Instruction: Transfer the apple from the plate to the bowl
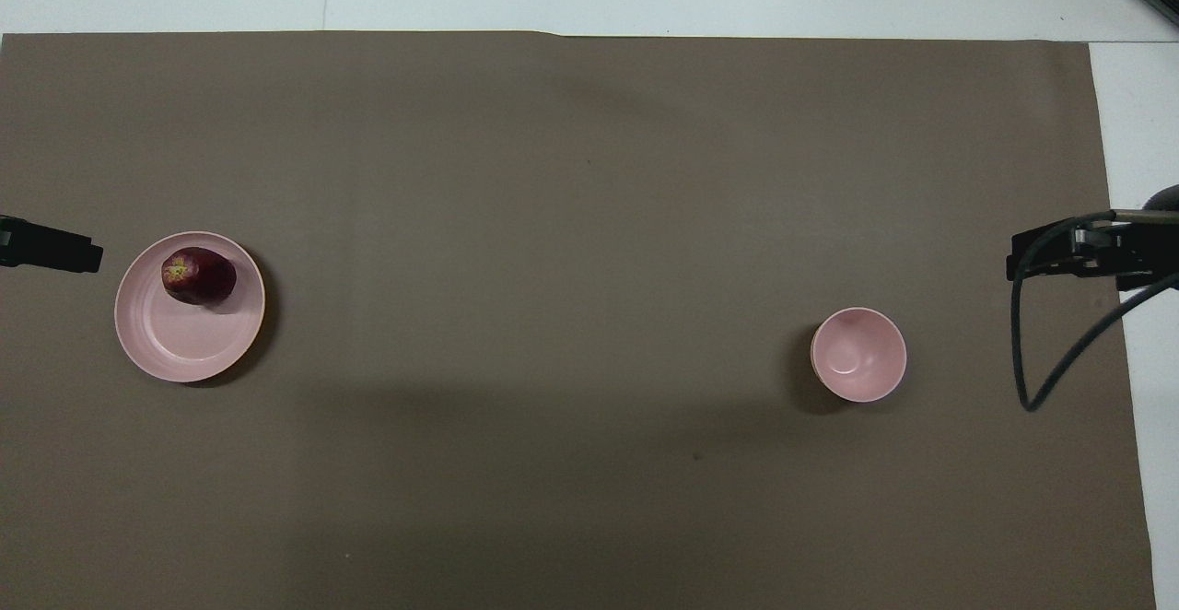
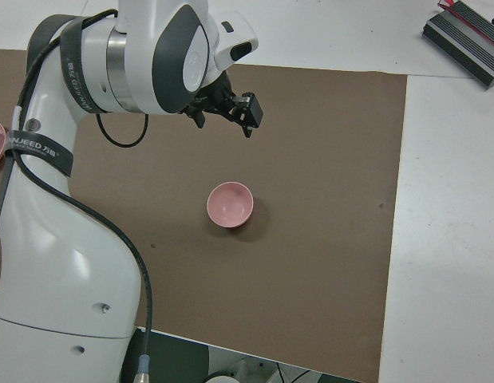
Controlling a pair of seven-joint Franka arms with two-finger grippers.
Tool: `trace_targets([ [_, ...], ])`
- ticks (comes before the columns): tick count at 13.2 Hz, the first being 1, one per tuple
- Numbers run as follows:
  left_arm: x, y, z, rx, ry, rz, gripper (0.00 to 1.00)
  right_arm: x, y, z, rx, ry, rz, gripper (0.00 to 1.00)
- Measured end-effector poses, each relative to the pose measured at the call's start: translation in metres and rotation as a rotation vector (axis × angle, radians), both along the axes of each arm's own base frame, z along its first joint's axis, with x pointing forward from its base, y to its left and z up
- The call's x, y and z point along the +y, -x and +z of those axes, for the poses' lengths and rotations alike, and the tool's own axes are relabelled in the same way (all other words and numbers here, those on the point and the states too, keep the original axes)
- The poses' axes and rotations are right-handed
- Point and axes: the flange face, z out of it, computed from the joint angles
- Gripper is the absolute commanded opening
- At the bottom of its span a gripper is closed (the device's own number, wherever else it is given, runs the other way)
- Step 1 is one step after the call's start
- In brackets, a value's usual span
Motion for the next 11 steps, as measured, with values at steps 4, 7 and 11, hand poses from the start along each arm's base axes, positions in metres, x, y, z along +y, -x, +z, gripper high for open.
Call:
trace_targets([
  [4, 0.0, 0.0001, 0.0, 0.0, 0.0, 0.0, 1.0, -0.0001, 0.0, 0.0, 0.0, 0.0, 0.0, 1.0],
  [7, 0.0, 0.0001, 0.0001, 0.0, 0.0, 0.0, 1.0, 0.0004, 0.0001, -0.0001, 0.001, 0.0, 0.006, 1.0],
  [11, 0.0018, -0.0001, -0.0022, 0.003, 0.0, 0.003, 1.0, 0.0082, 0.0015, -0.0004, 0.005, -0.001, 0.029, 1.0],
])
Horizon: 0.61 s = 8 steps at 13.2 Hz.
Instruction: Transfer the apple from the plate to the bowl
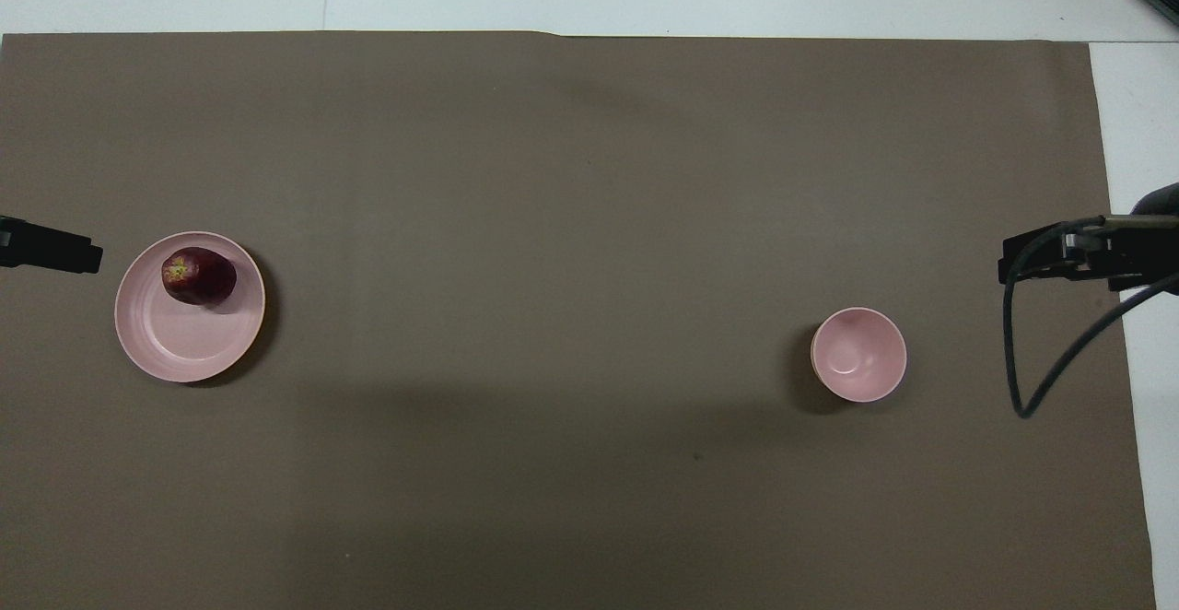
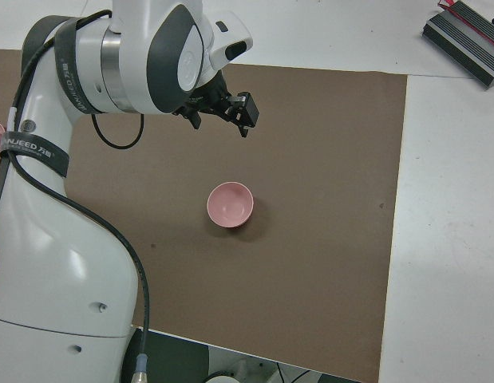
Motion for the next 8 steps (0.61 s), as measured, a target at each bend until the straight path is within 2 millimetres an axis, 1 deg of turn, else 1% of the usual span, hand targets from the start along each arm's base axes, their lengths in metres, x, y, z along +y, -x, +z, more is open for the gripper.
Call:
trace_targets([
  [2, 0.002, -0.002, -0.01, 0.002, 0.0, 0.004, 1.0, 0.002, 0.001, 0.0, 0.001, 0.0, 0.004, 1.0],
  [3, 0.003, -0.005, -0.02, -0.007, 0.0, 0.006, 1.0, 0.004, 0.001, 0.0, 0.0, 0.0, 0.007, 1.0],
  [4, 0.003, -0.01, -0.037, -0.022, 0.002, 0.007, 1.0, 0.006, 0.001, 0.0, -0.002, -0.002, 0.011, 1.0],
  [7, 0.003, -0.026, -0.1, -0.113, 0.01, 0.01, 1.0, 0.009, -0.001, -0.001, -0.006, -0.015, 0.013, 1.0],
  [8, 0.004, -0.029, -0.117, -0.131, 0.01, 0.013, 1.0, 0.009, -0.002, -0.004, -0.009, -0.016, 0.014, 1.0],
])
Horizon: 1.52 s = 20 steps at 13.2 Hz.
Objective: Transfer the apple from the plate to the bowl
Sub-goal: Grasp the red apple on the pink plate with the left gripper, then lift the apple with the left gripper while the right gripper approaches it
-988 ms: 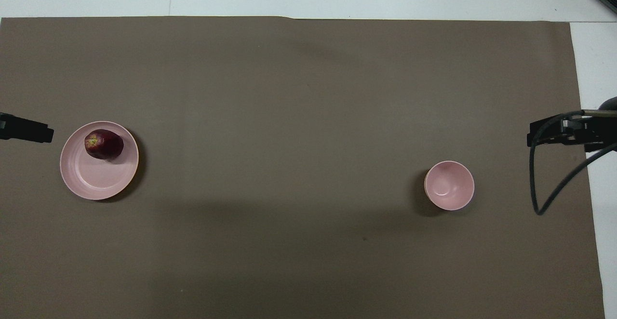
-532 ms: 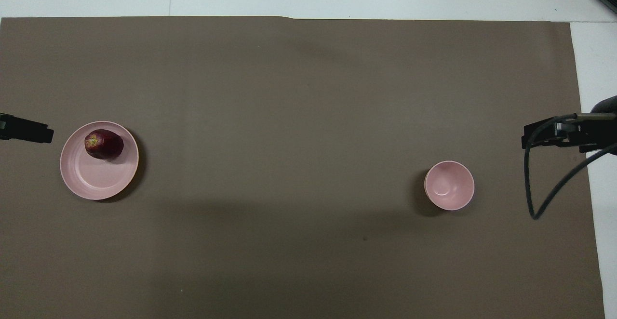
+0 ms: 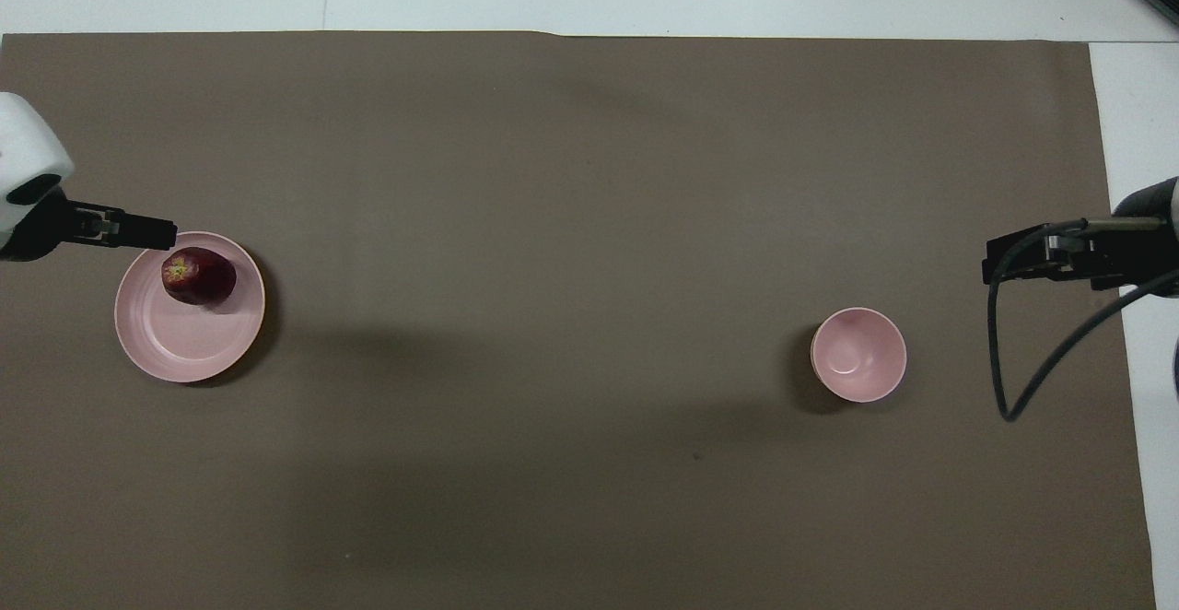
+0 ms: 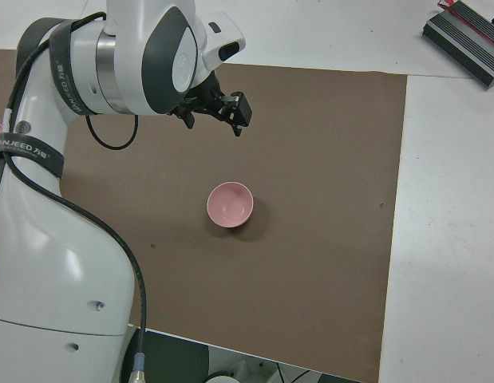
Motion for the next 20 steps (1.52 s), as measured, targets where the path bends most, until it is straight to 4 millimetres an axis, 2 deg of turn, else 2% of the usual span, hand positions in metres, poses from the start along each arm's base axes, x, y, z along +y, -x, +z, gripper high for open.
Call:
trace_targets([
  [2, 0.006, -0.005, -0.028, -0.002, -0.004, -0.001, 1.0, 0.005, -0.005, -0.007, 0.002, -0.002, 0.009, 1.0],
  [5, 0.019, -0.01, -0.069, 0.022, 0.021, 0.026, 1.0, 0.028, -0.015, -0.021, 0.007, -0.025, 0.009, 1.0],
  [9, 0.039, -0.012, -0.134, 0.022, 0.032, 0.074, 1.0, 0.064, -0.023, -0.04, 0.032, -0.087, -0.069, 1.0],
  [13, 0.048, -0.015, -0.171, 0.018, 0.028, 0.094, 0.99, 0.096, -0.031, -0.066, 0.091, -0.156, -0.213, 1.0],
  [15, 0.054, -0.011, -0.18, 0.033, 0.028, 0.105, 0.92, 0.114, -0.034, -0.083, 0.136, -0.199, -0.309, 1.0],
  [17, 0.056, -0.006, -0.187, 0.049, 0.029, 0.11, 0.91, 0.133, -0.035, -0.096, 0.176, -0.236, -0.398, 1.0],
  [18, 0.055, -0.004, -0.19, 0.056, 0.029, 0.109, 0.81, 0.142, -0.036, -0.1, 0.19, -0.253, -0.441, 1.0],
  [19, 0.054, -0.002, -0.191, 0.06, 0.03, 0.109, 0.55, 0.151, -0.036, -0.105, 0.207, -0.271, -0.482, 1.0],
  [20, 0.054, -0.001, -0.192, 0.063, 0.03, 0.108, 0.34, 0.159, -0.035, -0.109, 0.224, -0.29, -0.52, 1.0],
])
